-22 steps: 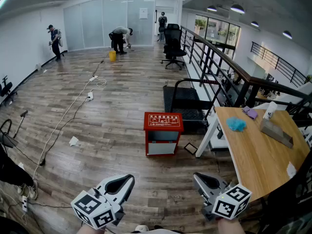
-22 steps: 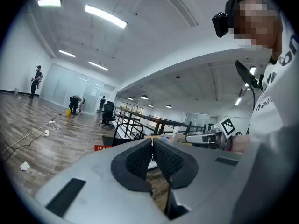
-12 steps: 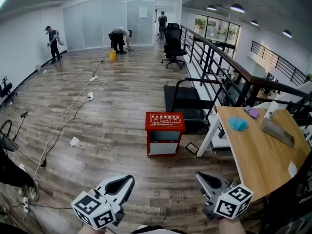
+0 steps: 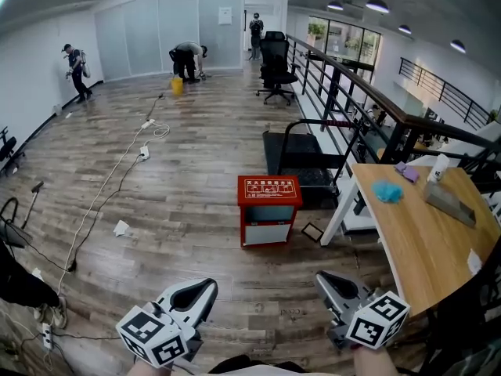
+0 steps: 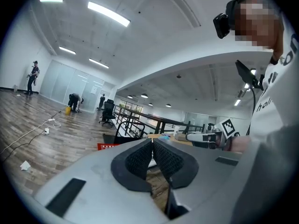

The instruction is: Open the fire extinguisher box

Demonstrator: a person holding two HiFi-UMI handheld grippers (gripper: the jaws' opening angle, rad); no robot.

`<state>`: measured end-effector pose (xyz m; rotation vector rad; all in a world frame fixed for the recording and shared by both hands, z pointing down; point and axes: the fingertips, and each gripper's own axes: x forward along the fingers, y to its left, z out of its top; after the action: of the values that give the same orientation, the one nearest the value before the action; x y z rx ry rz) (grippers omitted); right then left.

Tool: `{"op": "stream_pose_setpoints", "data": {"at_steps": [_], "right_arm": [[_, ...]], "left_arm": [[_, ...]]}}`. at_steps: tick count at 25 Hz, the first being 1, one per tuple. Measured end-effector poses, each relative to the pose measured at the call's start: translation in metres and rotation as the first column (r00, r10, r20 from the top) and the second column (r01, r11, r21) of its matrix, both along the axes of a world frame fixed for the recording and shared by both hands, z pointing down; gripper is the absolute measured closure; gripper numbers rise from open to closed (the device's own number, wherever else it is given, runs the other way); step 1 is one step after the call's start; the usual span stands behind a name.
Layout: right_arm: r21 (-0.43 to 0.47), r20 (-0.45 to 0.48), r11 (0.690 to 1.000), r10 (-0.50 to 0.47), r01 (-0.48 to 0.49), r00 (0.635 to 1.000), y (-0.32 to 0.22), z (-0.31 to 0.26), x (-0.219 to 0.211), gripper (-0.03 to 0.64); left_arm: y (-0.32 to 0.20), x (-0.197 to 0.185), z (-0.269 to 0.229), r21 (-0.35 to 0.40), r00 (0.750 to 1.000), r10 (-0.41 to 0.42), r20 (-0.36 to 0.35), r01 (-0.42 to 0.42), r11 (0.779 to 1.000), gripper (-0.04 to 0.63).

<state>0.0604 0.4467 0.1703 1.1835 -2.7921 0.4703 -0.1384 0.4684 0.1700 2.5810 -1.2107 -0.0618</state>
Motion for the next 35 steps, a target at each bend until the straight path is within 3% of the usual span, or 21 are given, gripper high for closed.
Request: {"op": "stream_pose_setpoints", "data": {"at_steps": [3,10,15,18,23,35], "right_arm": [[0.027,0.020,1.000,0.003,-0.004,1.000,0.000,-0.001,-0.011,0.606],[0.003,-0.044,0.998,0.061,-0.061,0.997,0.002,0.020,-0.005,0.606],[-0.038,0.019,0.995,0.089,-0.088,0.996,-0.013,0.024,0.006,0.606],[-0.061,0.021,0.995,0.080,-0.079,0.997,-0.030,0.032,0.007,0.606],[-0.066,0.015,0.996,0.057,-0.056,0.998,-0.069,0.038,0.015,0.606],[-0.094,-0.036,0.994,0.045,-0.048,0.998,-0.176,0.043,0.055,0.606]], "left_arm": [[-0.002,-0.010,0.002,0.007,1.000,0.009,0.002,-0.009,1.000,0.581],[-0.011,-0.018,0.014,-0.013,1.000,-0.008,-0.023,0.008,1.000,0.581],[-0.026,-0.016,0.022,-0.021,1.000,-0.010,-0.022,0.010,1.000,0.581],[-0.044,-0.020,0.025,-0.046,0.998,-0.048,-0.035,0.046,0.998,0.581],[-0.074,-0.012,0.030,-0.047,0.999,-0.050,-0.003,0.050,0.998,0.581],[-0.179,0.024,0.036,-0.079,0.999,-0.049,-0.015,0.048,0.996,0.581]]}}
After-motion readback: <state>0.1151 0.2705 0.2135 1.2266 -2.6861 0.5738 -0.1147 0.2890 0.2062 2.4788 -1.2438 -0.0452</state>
